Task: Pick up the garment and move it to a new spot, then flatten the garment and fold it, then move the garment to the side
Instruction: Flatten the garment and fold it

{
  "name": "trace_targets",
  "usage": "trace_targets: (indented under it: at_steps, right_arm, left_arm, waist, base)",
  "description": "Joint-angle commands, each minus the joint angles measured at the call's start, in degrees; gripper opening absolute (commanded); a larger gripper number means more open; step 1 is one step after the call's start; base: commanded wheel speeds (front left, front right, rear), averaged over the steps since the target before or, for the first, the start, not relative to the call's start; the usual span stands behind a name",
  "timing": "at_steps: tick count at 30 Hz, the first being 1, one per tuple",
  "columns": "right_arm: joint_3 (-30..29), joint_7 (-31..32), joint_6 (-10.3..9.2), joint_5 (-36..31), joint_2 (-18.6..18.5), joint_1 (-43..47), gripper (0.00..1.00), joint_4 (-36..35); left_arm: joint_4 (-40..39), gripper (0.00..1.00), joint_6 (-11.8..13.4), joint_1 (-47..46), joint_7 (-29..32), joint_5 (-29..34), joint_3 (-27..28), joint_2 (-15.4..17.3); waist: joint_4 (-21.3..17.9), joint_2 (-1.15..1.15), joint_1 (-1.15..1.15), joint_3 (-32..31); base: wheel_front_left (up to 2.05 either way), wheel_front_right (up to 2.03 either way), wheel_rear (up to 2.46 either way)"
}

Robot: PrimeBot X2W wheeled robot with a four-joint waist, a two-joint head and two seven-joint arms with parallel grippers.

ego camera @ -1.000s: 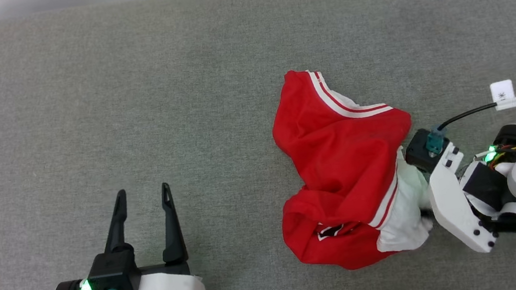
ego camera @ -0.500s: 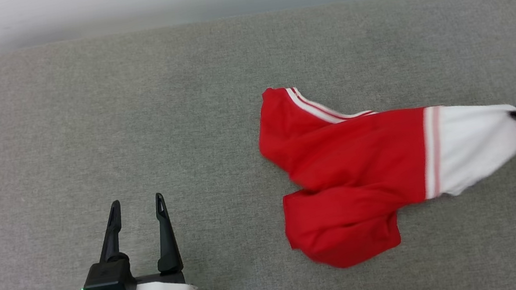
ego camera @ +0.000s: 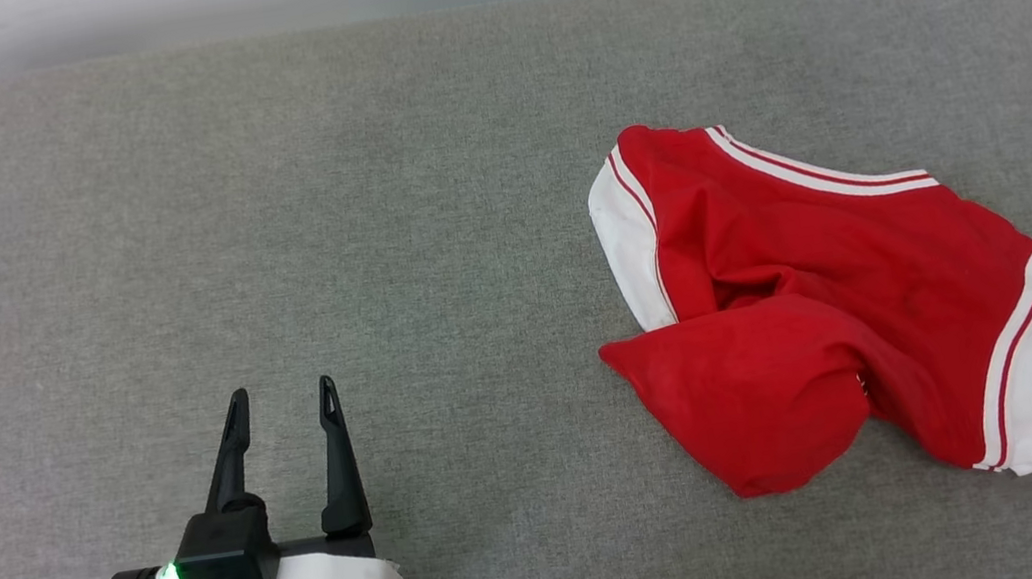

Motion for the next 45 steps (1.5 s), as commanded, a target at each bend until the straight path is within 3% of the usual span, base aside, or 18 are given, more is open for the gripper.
trace_targets:
  at_steps: [1, 8, 12, 17, 21, 24, 31, 37, 45]
  right_arm:
    - [-0.4, -2.2, -0.1, -0.8, 1.7, 0.5, 1.0, 0.7]
    - [-5.3, -16.8, -0.09, -9.7, 0.1, -4.8, 1.0, -0.2]
    - [-11.8, -28.1, -0.09, -16.5, 3.2, -6.7, 1.0, 1.1]
    - [-22.0, -39.5, -0.08, -24.7, 10.2, -4.8, 1.0, 0.5]
    - [-32.5, -41.3, -0.08, -32.8, 17.4, -0.8, 1.0, -5.1]
    - [-40.0, -41.3, -0.08, -39.0, 23.6, 4.9, 1.0, -14.0]
    - [-47.9, -41.3, -0.09, -47.8, 34.0, 17.8, 1.0, -30.8]
    - [-50.3, -41.3, -0.08, -50.9, 37.5, 23.8, 1.0, -38.0]
    - [-51.0, -41.3, -0.08, -53.1, 39.1, 25.8, 1.0, -41.3]
  left_arm:
    - [0.2, 1.0, -0.2, -0.3, -0.2, 0.4, 0.3, 0.0]
    - [0.6, 1.0, -2.0, -0.7, -0.2, 1.4, 1.9, 0.5]
    - [0.7, 1.0, -3.4, -1.8, -0.2, 1.5, 3.2, 1.5]
    - [1.9, 1.0, -5.0, -4.9, -0.2, 1.3, 4.5, 2.8]
    - [2.8, 1.0, -7.0, -8.9, -0.2, 0.7, 5.2, 3.6]
    - [4.2, 1.0, -8.1, -12.4, -0.2, 1.0, 4.8, 4.9]
    - [11.0, 1.0, -10.3, -22.6, 1.0, 1.4, 1.4, 8.0]
    - [16.0, 1.0, -11.4, -33.7, 11.2, -2.0, -5.7, 10.9]
    - [17.0, 1.0, -11.3, -49.6, 28.8, -19.1, -28.1, 18.7]
  waist:
    - [0.0, 0.0, 0.0, -0.8]
    - [-0.9, 0.0, 0.0, -4.2]
    - [-1.9, 0.0, 0.0, -5.2]
    - [-2.8, 0.0, 0.0, -5.4]
    - [-3.6, 0.0, 0.0, -4.9]
    - [-4.2, 0.0, 0.0, -4.3]
    - [-5.1, 0.0, 0.0, -2.9]
    - [-6.0, 0.0, 0.0, -1.2]
    - [-8.6, 0.0, 0.0, 2.5]
  base:
    - [0.0, 0.0, 0.0]
    - [0.0, 0.0, 0.0]
    - [0.0, 0.0, 0.0]
    - [0.0, 0.0, 0.0]
    - [0.0, 0.0, 0.0]
    - [0.0, 0.0, 0.0]
    - [0.0, 0.0, 0.0]
    - [0.0, 0.0, 0.0]
    - [0.0, 0.0, 0.0]
